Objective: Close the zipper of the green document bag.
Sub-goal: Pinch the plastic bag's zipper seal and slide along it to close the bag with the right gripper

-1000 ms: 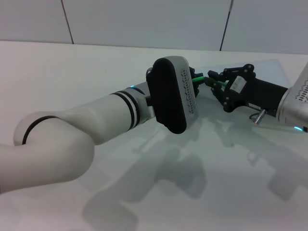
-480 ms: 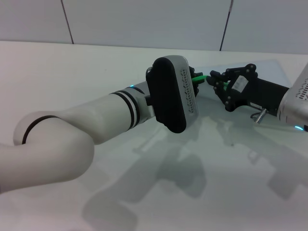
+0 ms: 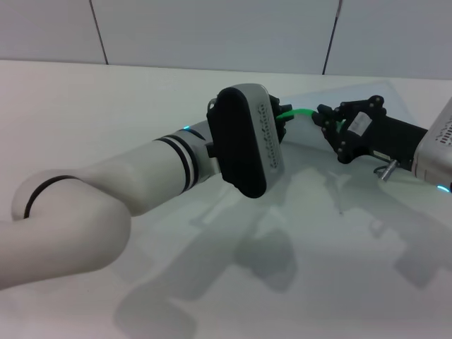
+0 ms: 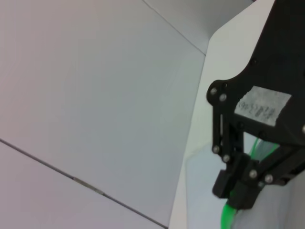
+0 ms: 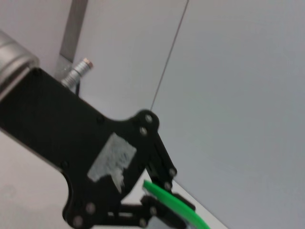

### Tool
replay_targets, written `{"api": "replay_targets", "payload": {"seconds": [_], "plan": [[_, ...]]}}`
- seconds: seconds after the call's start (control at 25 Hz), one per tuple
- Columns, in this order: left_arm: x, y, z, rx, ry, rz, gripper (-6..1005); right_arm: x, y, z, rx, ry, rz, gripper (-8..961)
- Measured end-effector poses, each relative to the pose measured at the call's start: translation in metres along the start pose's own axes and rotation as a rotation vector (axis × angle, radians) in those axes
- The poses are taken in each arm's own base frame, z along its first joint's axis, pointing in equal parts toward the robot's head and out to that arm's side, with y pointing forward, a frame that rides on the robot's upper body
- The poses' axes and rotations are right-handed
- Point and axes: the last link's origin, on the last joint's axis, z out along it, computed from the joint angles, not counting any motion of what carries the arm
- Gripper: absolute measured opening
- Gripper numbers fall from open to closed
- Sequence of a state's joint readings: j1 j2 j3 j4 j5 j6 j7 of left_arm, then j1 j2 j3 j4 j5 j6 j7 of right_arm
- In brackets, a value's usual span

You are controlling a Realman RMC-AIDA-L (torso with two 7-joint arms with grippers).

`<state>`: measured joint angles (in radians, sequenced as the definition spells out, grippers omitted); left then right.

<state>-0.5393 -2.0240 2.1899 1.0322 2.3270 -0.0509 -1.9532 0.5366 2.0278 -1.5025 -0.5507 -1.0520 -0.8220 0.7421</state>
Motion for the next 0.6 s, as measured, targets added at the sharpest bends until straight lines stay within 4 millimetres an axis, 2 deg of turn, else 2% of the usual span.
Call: {"api": "replay_targets", "payload": {"seconds": [0.28, 0.6], "plan": [[-0.003, -0.002, -0.008, 0.024, -0.005, -0.023, 53, 0.005, -0.006, -0.004, 0.036, 0.020, 0.012, 108], [-0.014, -0.004, -0.022, 0.062, -0.031, -0.080, 54, 0.016, -0.018, -0.020, 0.110, 0.031, 0.043, 119]]}}
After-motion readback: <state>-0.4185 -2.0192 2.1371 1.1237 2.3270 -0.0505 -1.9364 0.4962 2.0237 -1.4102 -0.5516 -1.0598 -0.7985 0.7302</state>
